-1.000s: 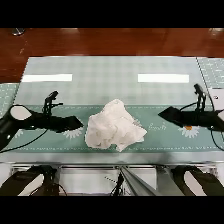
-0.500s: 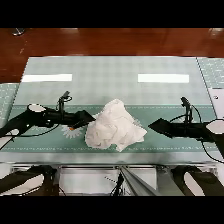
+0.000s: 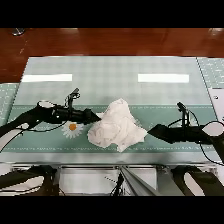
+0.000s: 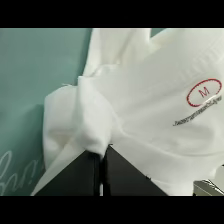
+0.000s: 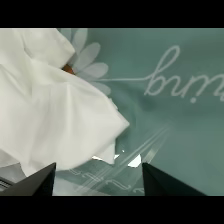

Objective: Fold the shirts.

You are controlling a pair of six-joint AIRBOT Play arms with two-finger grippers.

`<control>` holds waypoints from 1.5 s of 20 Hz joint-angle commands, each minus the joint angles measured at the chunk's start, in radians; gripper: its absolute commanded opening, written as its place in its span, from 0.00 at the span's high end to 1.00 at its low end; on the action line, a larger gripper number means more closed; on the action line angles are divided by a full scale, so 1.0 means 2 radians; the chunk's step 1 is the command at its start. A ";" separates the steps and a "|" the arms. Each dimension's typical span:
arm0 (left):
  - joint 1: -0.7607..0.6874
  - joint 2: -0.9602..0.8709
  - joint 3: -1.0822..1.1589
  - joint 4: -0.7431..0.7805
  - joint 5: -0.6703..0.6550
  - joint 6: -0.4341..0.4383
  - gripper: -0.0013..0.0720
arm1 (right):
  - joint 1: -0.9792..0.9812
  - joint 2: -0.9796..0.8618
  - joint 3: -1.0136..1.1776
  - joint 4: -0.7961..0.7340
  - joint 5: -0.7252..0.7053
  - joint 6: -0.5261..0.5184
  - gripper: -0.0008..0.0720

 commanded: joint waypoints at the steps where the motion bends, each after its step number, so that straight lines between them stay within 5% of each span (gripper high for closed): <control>1: 0.014 -0.002 0.008 -0.003 -0.024 0.007 0.96 | 0.001 0.000 -0.023 -0.003 -0.003 0.019 0.14; 7: 0.017 -0.002 0.008 -0.003 -0.010 0.006 0.95 | 0.001 -0.026 -0.028 0.015 -0.046 0.032 0.14; 16: 0.017 -0.002 0.008 -0.003 -0.010 0.004 0.95 | 0.052 -0.204 0.022 0.135 -0.079 -0.087 0.14; 17: 0.017 -0.002 0.008 -0.004 -0.012 0.004 0.95 | 0.072 -0.219 0.033 0.135 -0.083 -0.087 0.17; 18: 0.017 -0.002 0.008 -0.004 -0.014 0.004 0.95 | 0.090 -0.233 0.049 0.130 -0.082 -0.088 0.40; 19: 0.018 -0.001 0.008 -0.004 -0.018 0.004 0.96 | 0.099 -0.239 0.065 0.124 -0.075 -0.088 0.76; 20: 0.020 0.001 0.011 -0.004 -0.026 0.002 0.95 | 0.104 -0.237 0.085 0.123 -0.060 -0.096 0.95; 24: 0.049 0.037 0.092 -0.004 -0.053 -0.027 0.96 | 0.085 -0.208 0.253 0.049 0.019 -0.056 0.95; 30: 0.108 0.117 0.451 0.006 -0.038 -0.105 0.96 | 0.047 -0.179 0.712 -0.087 0.090 0.036 0.95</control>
